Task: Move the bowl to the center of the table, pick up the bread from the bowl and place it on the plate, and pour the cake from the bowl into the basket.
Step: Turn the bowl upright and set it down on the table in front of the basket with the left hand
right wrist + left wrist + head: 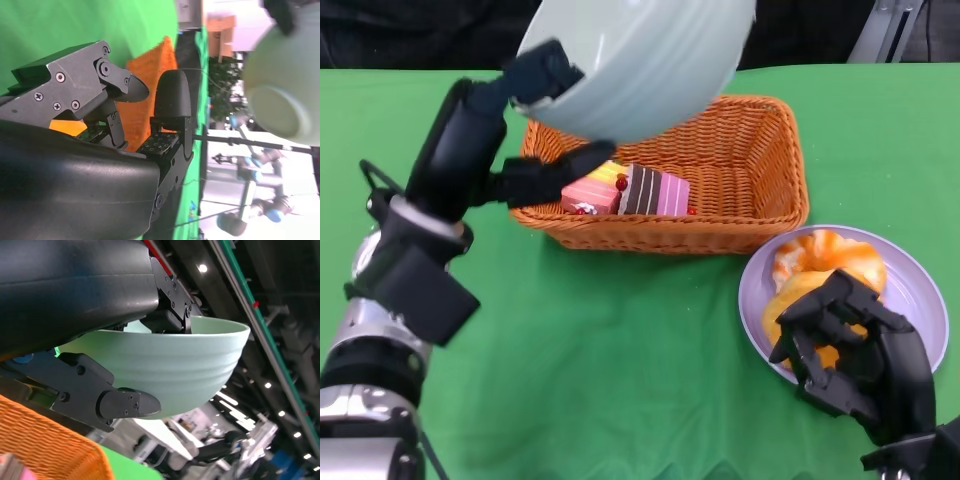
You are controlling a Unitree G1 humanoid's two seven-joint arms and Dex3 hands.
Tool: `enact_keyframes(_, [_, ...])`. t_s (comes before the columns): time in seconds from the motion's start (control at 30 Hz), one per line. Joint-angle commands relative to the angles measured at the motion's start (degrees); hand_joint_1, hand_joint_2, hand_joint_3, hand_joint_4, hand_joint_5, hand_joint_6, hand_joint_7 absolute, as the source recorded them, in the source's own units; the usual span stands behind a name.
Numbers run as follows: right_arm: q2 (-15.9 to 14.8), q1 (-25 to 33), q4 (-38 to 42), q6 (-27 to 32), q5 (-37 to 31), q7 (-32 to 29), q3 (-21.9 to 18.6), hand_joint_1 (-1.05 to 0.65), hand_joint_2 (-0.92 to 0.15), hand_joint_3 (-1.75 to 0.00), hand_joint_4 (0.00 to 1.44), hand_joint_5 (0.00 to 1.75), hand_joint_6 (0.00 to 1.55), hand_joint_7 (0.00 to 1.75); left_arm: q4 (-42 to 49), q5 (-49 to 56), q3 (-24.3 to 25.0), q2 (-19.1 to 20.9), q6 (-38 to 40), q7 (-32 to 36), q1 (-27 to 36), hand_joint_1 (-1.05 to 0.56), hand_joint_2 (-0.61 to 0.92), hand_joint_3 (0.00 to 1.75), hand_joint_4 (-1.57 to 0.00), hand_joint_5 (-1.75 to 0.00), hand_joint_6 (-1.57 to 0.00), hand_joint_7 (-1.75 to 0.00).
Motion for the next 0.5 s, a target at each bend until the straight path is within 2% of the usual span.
enact_keyframes(0.03, [0.2, -0.1, -0.9, -0.7, 2.3, 1.5, -0.6, -0.07, -0.69, -0.91, 0.73, 1.65, 0.66, 1.34, -0.4, 7.5, -0.5, 3.1, -2.2, 9.1, 0.9, -0.04, 0.75, 0.8, -0.55, -1.61, -0.63, -1.49])
enact_keyframes(0.23, [1.1, 0.6, -3.4, -0.4, 3.4, 2.0, -0.7, -0.07, -0.65, -0.95, 0.74, 1.65, 0.69, 1.32, -1.8, 23.5, -3.8, 7.5, -1.6, 28.6, 2.5, -0.03, 0.66, 0.94, -0.61, -1.51, -0.66, -1.42])
enact_keyframes(0.5, [1.4, 1.7, -6.7, 1.5, 4.7, 2.7, -0.5, -0.06, -0.58, -1.06, 0.72, 1.68, 0.67, 1.36, -3.1, 39.6, -13.2, 14.9, 2.1, 54.5, 4.8, -0.07, 0.69, 0.88, -0.63, -1.47, -0.64, -1.38])
